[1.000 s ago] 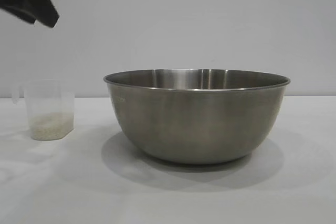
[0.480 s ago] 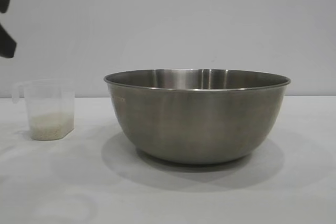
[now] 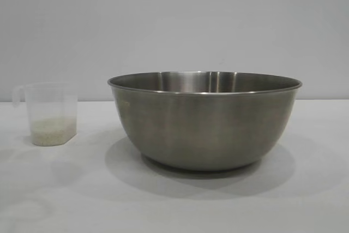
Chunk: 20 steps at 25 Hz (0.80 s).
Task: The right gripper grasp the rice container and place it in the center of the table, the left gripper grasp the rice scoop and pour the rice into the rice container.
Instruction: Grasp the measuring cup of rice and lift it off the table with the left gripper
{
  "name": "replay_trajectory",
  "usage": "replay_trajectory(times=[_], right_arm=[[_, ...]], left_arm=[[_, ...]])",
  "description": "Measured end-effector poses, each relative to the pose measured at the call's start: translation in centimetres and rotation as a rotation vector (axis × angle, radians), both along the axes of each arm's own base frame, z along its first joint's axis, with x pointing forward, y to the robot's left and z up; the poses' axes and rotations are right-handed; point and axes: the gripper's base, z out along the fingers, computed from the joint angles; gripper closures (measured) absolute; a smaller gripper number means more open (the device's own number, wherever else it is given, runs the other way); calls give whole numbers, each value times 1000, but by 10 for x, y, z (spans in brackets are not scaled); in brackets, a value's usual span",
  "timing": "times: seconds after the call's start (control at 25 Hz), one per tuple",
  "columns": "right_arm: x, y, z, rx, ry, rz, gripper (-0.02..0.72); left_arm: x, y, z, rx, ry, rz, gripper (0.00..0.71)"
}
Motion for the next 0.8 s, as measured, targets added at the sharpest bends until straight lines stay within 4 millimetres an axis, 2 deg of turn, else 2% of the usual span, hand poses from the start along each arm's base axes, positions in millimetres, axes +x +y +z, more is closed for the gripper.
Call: replay_trajectory(times=[0.48,0.64,0.8], right_arm=[[0,0,0,0,0,0,381],[0,0,0,0,0,0,381],[0,0,0,0,0,0,381]], left_arm=[[1,-2,-29,33,27,-38,473],[4,-2,-29,32,20,-22,473],[17,-6,-27,19,-18,-11,473]])
